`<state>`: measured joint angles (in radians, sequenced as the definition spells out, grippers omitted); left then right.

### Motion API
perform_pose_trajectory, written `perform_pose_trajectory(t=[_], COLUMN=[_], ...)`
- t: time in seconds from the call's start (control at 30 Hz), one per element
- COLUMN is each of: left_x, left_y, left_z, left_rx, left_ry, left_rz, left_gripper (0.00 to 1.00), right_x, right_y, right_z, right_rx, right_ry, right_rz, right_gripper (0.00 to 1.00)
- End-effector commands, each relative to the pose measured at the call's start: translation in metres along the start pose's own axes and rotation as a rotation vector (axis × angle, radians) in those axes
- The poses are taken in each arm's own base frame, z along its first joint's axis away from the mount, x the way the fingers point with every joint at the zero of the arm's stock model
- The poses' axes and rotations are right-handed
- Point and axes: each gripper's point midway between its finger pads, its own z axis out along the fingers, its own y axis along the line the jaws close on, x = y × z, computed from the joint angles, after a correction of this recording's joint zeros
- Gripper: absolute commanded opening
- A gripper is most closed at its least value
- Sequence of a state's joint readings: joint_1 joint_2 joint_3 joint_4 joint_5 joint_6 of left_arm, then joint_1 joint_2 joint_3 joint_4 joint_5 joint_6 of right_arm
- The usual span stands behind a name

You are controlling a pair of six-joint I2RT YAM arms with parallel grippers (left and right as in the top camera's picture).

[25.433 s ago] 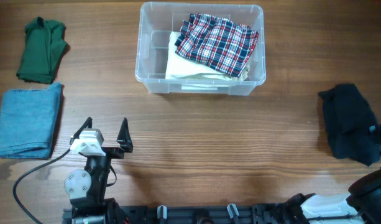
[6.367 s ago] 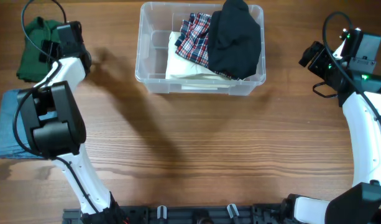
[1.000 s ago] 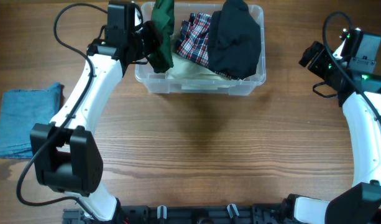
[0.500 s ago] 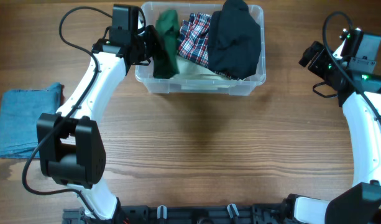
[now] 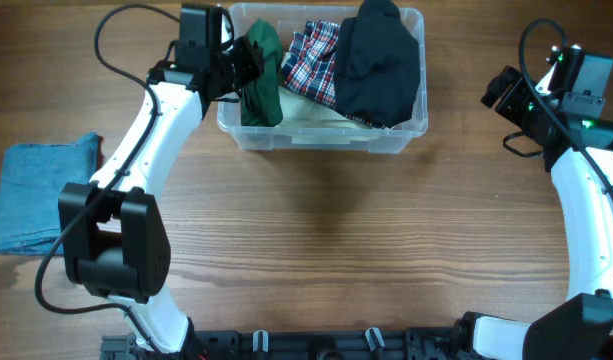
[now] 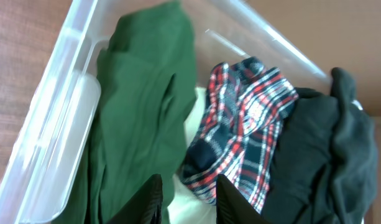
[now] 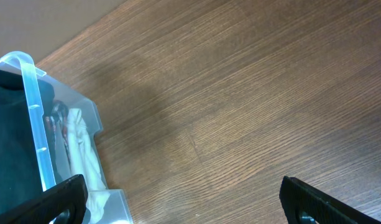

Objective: Pack container
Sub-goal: 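Lower the green cloth into the container's left side and release, then move the left gripper back left toward the blue denim cloth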

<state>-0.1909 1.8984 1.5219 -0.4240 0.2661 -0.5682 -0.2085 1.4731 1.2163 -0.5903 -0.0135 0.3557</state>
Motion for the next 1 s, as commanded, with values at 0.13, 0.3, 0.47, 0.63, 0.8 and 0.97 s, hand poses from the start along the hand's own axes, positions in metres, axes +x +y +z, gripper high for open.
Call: perform_pose_trajectory(t=[0.13, 0.3, 0.47, 0.63, 0.8, 0.97], left_x=[-0.038, -0.036, -0.018, 0.018, 0.049, 0.059], left_y=[-0.027, -0.001, 0.044, 0.079, 0.117, 0.141], left_z=[-0.056, -0.104, -0.149, -0.172, -0.198, -0.204], left_rx=[-0.056, -0.214, -0.452, -0.622, -0.827, -0.925], left_ry=[-0.113, -0.11, -0.057, 0.1, 0.25, 0.27], left_rz=[0.195, 0.211, 0.227, 0.225, 0.239, 0.177], left_gripper=[0.36, 0.44, 0.5, 0.52, 0.56, 0.56], right_x=[0.0, 0.0, 0.0, 0.0, 0.0, 0.0], right_y=[-0.004, -0.004, -0.004, -0.004, -0.004, -0.004], right_z=[0.004, 0.004, 0.004, 0.004, 0.004, 0.004], right_rx=[0.023, 0.023, 0.023, 0.023, 0.023, 0.023], right_ry=[0.0, 0.0, 0.0, 0.0, 0.0, 0.0], right_rz=[0.013, 0.013, 0.013, 0.013, 0.012, 0.013], right_gripper=[1.0, 1.0, 1.0, 1.0, 1.0, 1.0])
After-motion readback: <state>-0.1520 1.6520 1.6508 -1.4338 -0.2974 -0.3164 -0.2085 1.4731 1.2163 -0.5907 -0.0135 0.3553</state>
